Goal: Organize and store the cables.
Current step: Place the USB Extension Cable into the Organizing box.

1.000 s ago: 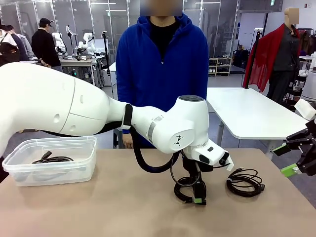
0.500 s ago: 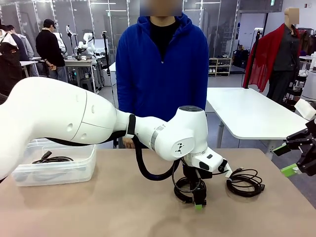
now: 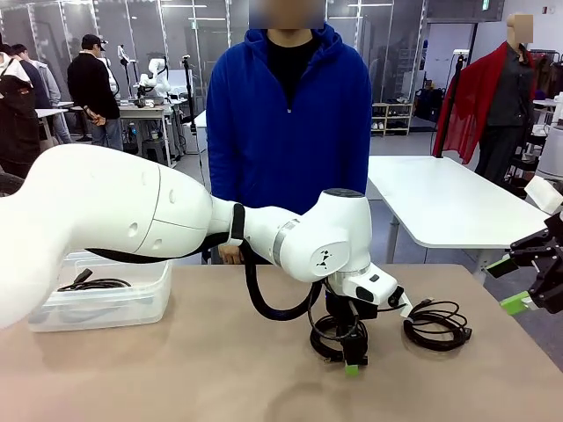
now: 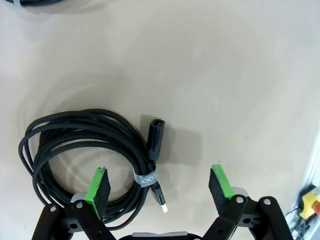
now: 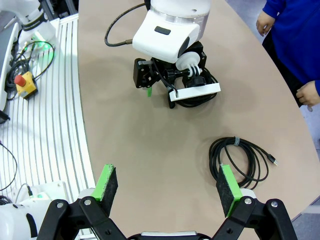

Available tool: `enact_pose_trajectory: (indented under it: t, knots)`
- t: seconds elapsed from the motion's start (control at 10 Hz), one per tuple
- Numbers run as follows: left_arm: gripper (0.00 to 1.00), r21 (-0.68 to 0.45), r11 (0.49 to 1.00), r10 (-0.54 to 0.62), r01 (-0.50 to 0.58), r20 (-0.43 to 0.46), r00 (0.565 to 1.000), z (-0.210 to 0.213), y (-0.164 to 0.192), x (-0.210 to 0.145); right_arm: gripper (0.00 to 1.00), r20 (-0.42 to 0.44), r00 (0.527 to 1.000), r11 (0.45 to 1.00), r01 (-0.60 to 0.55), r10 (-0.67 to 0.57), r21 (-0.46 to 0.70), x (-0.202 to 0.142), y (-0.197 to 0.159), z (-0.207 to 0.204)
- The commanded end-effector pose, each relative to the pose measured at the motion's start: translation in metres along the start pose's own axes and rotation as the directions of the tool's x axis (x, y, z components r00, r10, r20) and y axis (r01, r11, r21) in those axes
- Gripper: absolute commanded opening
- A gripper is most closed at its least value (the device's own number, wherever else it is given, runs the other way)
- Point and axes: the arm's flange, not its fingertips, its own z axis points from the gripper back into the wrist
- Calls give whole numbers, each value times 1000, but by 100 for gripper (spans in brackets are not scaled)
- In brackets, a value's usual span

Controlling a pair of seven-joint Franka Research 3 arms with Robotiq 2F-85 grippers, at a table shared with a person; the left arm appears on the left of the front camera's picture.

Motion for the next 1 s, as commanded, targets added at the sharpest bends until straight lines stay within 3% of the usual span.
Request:
enact_pose_trajectory:
  t: [0.0,0.3,0.6,0.7,0.9]
  knots:
    - [94,-26,1000,-4,4,1,1000,3,3,8,100,13,1000,1000,4,-4,4,0,1,-1]
    - [89,-39,999,-4,3,-8,1000,0,4,8,100,13,1000,1000,4,-4,4,0,1,-1]
    - [75,-36,999,16,-17,-41,999,-8,9,8,100,13,1000,1000,4,-4,4,0,1,-1]
    - [76,-38,999,18,-19,-39,999,-9,9,7,100,13,1000,1000,4,-4,4,0,1,-1]
    - [58,-28,1000,6,-8,-69,998,-8,5,8,100,13,1000,1000,4,-4,4,0,1,-1]
